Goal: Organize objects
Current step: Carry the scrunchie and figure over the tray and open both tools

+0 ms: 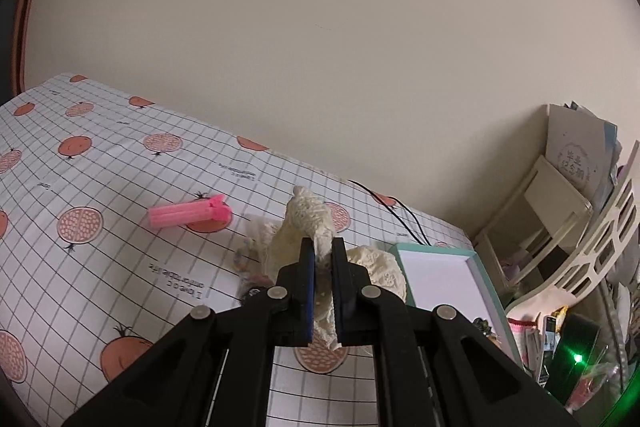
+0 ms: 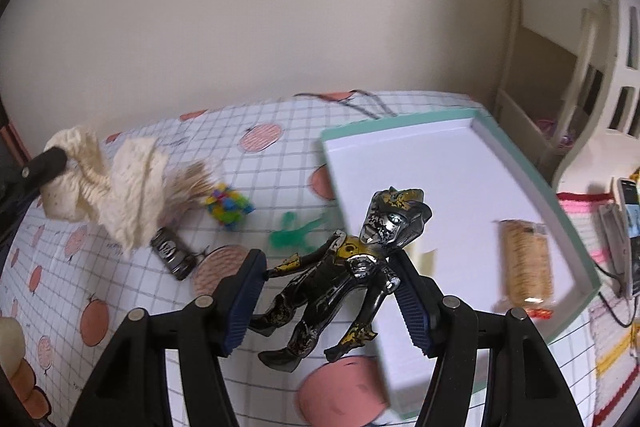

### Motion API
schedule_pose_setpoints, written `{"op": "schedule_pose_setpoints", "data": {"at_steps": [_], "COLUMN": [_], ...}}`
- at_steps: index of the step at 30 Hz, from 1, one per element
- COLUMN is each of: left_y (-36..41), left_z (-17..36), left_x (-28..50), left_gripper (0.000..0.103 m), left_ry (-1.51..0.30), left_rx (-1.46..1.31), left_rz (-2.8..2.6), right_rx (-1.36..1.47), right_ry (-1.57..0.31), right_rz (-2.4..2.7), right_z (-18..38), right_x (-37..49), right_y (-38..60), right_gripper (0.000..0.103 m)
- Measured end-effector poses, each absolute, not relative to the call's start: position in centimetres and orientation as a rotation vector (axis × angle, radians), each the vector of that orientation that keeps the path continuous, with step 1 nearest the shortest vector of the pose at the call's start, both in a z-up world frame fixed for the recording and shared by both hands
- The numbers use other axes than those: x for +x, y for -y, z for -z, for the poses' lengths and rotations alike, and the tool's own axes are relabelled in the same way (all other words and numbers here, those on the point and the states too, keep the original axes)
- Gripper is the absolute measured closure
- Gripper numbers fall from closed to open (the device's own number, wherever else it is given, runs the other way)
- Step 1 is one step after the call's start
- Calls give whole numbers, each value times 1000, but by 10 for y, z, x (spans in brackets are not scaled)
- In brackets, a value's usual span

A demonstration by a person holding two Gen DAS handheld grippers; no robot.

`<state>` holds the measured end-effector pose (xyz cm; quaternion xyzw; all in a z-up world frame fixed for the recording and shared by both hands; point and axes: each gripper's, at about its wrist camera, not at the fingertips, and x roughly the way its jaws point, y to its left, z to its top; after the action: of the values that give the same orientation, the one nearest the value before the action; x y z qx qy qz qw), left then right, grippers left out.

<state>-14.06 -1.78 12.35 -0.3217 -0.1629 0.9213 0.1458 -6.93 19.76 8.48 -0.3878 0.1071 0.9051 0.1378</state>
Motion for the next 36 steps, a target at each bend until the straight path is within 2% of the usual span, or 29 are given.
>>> {"op": "schedule_pose_setpoints", "data": {"at_steps": [19, 26, 36], "left_y": [-48, -86, -144], "left_z": [-125, -121, -113], "left_x": [-155, -172, -205], "left_gripper": [96, 96, 96], "left_ry": [369, 348, 289], "left_rx": [-938, -959, -979], "left_rz": [-2586, -2537, -2486], "right_rx": [-1028, -1041, -1028], "right_ry": [-332, -309, -391], "right_rz": [-2482, -2497, -2506], "right_z": [-85, -80, -67], "right_x": [-53, -67, -94], "right_y": [-292, -305, -334], "right_gripper": [37, 37, 37]}}
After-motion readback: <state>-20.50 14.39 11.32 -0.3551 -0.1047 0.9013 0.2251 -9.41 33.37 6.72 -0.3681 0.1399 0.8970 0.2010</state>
